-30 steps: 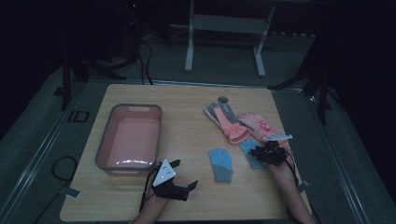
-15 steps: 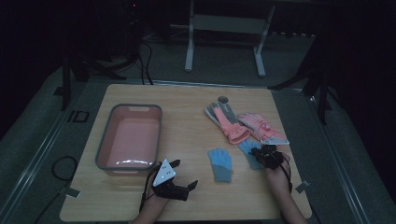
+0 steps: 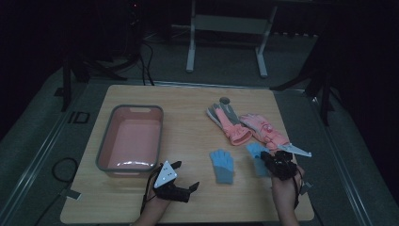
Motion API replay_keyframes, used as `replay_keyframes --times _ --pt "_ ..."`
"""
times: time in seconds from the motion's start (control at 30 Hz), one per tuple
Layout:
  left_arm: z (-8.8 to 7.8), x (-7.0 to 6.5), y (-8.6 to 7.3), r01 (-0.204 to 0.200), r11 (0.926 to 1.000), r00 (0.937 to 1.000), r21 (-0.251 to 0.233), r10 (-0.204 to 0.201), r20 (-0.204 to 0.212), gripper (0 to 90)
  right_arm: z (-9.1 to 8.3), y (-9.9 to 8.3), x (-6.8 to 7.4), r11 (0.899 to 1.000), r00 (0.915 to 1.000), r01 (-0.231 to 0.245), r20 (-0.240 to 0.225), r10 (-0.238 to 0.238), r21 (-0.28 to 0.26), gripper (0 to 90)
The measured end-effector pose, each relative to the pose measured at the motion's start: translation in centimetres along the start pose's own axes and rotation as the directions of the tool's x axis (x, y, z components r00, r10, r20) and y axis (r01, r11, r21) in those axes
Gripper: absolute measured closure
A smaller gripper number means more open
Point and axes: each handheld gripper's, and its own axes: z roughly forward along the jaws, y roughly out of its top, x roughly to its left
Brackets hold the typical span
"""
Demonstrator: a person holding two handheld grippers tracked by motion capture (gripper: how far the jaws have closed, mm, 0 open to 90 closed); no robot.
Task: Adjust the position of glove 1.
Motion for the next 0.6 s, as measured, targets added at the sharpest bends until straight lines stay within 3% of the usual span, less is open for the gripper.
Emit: replay_keyframes --times 0.23,0.4,0.6 --pt "0.0 0.0 0.0 -0.002 1.0000 1.0000 0.000 0.002 0.001 0.8 0.6 -1.8 0.8 0.999 0.9970 -0.049 0.061 0.049 -0.002 86.5" --pt "0.0 0.0 0.0 -0.006 1.0000 1.0000 0.000 0.006 0.002 0.7 1.9 -3.5 1.2 0.998 0.9952 -0.055 0.082 0.053 0.028 86.5" --pt "0.0 0.0 0.0 -0.004 1.0000 1.0000 0.001 0.004 0.003 0.7 2.8 -4.1 0.9 0.997 0.9925 -0.066 0.106 0.061 0.042 85.8"
